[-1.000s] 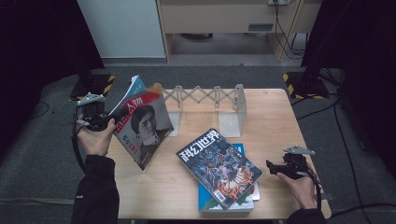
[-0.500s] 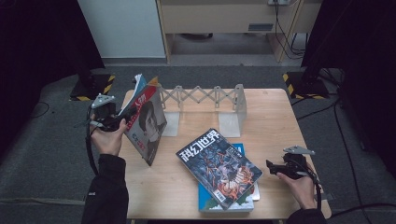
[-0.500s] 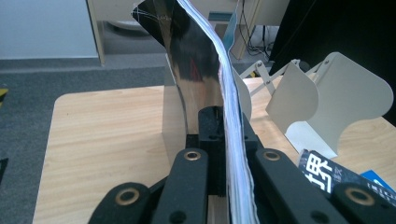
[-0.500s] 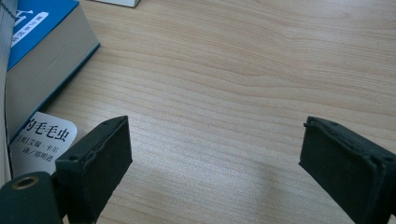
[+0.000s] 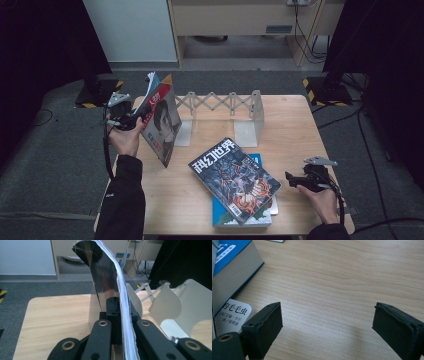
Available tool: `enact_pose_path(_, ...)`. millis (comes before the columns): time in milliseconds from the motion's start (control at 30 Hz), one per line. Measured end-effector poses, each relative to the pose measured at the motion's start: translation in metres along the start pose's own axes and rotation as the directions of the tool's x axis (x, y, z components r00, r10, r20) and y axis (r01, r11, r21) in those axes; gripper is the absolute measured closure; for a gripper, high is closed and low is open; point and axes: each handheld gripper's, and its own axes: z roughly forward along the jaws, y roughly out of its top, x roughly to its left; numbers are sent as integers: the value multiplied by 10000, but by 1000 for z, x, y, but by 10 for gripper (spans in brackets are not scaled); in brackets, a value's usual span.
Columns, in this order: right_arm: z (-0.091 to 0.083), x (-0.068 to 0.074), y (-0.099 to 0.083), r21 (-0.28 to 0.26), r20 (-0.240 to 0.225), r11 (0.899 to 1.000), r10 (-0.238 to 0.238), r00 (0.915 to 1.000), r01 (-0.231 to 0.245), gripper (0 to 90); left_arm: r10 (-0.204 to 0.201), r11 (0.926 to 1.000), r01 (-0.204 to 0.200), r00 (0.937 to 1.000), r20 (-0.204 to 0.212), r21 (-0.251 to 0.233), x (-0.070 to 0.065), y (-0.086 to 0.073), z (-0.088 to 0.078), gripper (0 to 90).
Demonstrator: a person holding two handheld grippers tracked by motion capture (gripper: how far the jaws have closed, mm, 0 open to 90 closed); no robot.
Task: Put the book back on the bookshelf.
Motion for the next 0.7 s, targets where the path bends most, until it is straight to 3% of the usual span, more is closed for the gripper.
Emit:
enact_pose_path(300, 0, -2, -1, 23, -22, 10000, 65, 10000, -65, 93, -169, 9998, 162, 9984, -543, -133, 2, 6, 17, 861)
enact_pose_path(700, 0, -2, -1, 80, -69, 10000, 27, 10000, -26, 93, 227, 9994, -252, 9954, -935, -248, 1, 7, 19, 858)
